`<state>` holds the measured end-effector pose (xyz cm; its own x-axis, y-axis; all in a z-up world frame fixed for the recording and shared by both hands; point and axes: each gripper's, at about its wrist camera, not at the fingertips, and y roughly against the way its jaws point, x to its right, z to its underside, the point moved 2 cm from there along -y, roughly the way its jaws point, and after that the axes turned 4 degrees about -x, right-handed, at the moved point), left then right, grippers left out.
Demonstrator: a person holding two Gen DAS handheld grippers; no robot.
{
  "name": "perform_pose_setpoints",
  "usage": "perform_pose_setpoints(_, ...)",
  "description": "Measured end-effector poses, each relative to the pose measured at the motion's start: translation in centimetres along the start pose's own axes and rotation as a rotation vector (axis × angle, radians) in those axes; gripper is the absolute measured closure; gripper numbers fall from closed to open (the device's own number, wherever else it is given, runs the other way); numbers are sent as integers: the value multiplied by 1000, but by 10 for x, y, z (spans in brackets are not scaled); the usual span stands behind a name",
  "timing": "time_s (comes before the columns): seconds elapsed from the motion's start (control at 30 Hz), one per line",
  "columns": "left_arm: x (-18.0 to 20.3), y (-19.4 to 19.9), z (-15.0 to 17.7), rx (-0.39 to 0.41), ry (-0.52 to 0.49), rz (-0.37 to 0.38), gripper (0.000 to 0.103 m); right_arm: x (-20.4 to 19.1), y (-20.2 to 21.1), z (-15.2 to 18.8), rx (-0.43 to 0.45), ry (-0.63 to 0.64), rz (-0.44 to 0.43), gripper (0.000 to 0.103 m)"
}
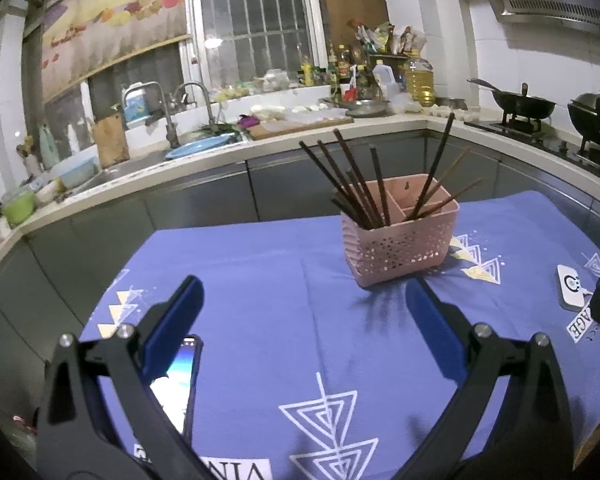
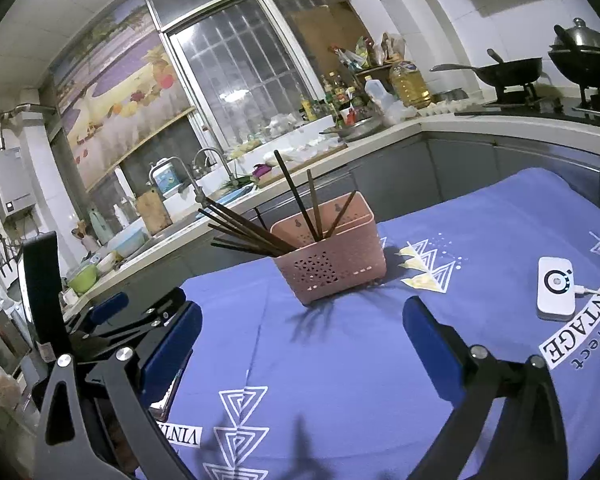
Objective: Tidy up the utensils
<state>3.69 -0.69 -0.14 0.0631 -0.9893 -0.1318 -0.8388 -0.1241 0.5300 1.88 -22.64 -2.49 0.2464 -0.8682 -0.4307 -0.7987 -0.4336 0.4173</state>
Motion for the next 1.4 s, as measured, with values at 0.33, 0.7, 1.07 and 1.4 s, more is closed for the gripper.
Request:
perform_pose_setpoints(0.33,2,-2,1,-6,5,-8,6,-16,8,-3,43,76,16,16)
perform_pose_setpoints(0.7,4,-3,3,-12,10,-26,6,-19,7,-4,31,62,12,22)
perform_pose_setpoints(1.07,8,-2,6,-23,23,-2,6,-21,4,-2,20,66,18,24)
perform_pose_setpoints(1.4,9,-6,8,-43,14,-18,6,-23,3,1,4,79,19,27)
